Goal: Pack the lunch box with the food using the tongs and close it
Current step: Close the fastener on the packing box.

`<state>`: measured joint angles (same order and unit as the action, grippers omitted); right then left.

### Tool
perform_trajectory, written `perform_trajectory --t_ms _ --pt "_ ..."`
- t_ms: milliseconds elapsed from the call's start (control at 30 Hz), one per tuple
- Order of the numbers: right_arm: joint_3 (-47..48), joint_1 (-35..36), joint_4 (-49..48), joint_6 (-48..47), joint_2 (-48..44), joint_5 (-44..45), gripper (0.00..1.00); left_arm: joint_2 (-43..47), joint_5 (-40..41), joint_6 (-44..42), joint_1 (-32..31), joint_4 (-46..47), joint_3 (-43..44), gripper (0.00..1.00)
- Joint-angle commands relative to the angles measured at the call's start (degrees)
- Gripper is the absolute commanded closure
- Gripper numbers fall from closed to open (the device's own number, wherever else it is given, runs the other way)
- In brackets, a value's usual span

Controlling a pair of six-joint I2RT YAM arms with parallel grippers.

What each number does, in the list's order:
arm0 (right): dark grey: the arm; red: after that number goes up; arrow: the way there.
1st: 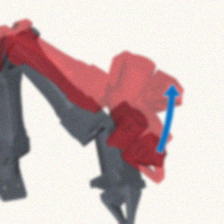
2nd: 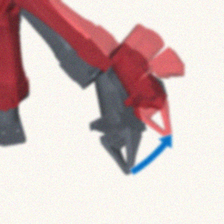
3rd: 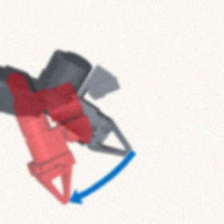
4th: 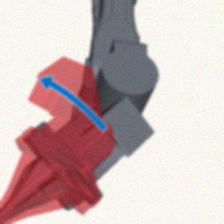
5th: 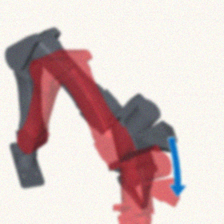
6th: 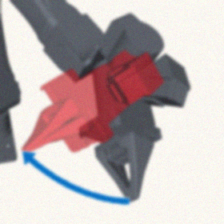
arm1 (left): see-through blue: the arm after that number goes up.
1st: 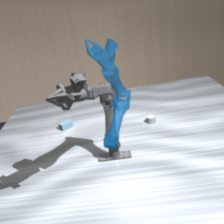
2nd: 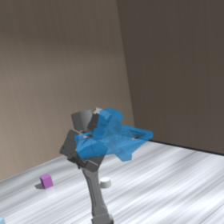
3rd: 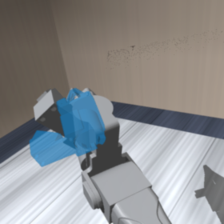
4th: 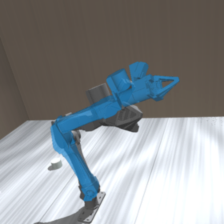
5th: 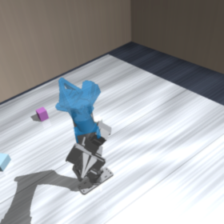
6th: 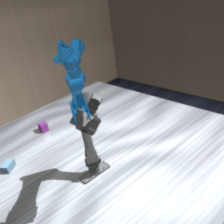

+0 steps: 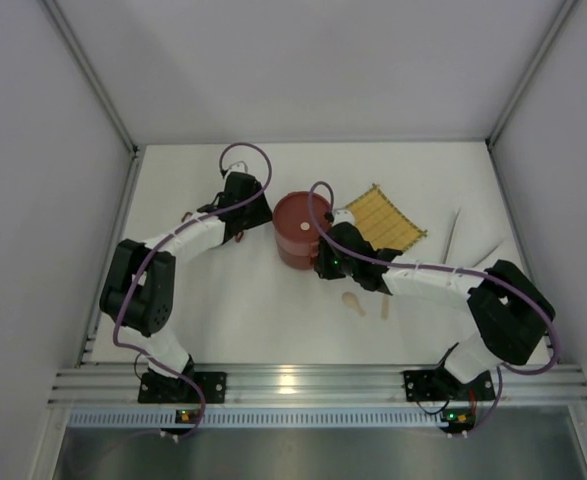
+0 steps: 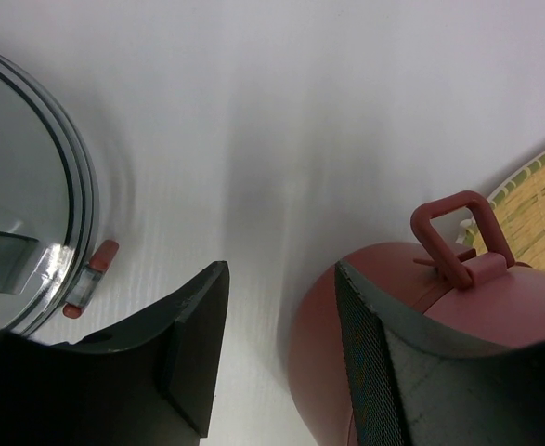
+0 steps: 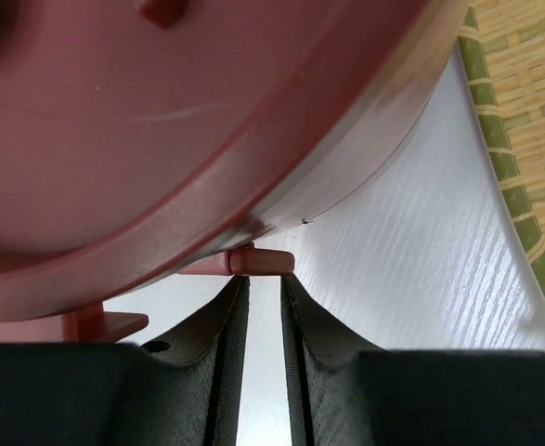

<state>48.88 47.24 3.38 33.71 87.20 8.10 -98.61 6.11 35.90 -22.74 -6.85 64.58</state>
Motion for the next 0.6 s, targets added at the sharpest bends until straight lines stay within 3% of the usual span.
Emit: perform_trajectory --t_ms 0,233,567 --pt "2.44 0.92 -3.47 1.0 -2.03 2.27 0.8 1.22 -1.45 -0.66 -0.29 2.28 -0.68 0.46" --pt "5.43 0.92 8.29 0.74 -8.0 2.18 0.79 1.05 -0.04 -0.48 -0.29 0.7 -0.33 0.45" --pt "11.13 0.83 16.39 -0.49 -14.95 6.23 0.77 1.49 -0.75 0.05 -0.37 0.96 -0.41 0.46"
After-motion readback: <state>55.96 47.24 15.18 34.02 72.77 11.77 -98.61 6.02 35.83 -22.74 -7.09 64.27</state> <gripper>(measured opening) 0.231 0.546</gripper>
